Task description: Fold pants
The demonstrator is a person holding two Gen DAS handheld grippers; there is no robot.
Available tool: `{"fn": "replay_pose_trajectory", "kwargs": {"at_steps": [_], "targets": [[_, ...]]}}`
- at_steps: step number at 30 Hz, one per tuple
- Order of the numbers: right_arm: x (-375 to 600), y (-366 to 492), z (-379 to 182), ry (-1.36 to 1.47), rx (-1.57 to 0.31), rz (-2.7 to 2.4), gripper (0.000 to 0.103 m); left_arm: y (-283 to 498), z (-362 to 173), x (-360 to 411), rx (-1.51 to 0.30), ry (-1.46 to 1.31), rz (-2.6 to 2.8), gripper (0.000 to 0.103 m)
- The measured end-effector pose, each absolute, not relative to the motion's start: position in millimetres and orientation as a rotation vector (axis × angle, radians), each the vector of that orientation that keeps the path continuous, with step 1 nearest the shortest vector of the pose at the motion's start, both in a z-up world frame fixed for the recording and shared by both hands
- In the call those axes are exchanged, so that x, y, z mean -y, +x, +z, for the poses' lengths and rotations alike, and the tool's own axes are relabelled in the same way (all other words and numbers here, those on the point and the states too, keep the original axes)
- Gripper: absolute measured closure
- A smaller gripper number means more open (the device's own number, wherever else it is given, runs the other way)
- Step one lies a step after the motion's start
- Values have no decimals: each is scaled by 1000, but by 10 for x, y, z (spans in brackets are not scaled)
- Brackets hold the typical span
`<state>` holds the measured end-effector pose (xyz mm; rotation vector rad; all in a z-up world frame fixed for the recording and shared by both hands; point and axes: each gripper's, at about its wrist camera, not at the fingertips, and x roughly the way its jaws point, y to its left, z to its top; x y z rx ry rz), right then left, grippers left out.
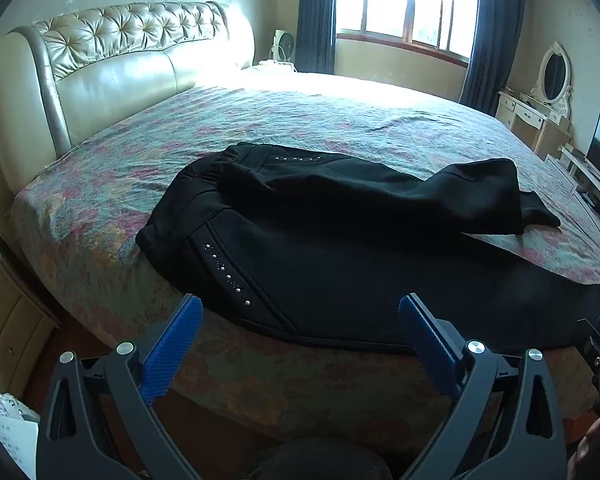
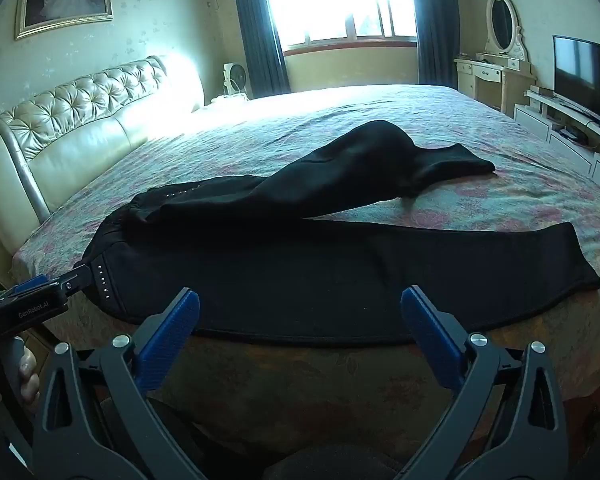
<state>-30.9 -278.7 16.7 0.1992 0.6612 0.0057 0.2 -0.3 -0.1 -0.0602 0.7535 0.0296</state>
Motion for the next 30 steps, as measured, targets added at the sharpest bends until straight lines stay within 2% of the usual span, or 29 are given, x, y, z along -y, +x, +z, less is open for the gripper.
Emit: {"fn": "replay_pose_trajectory", "kwargs": {"at_steps": [30], "targets": [[2819, -329, 135, 230, -672, 4, 2, -35, -36, 98, -764, -22, -3, 5]]}}
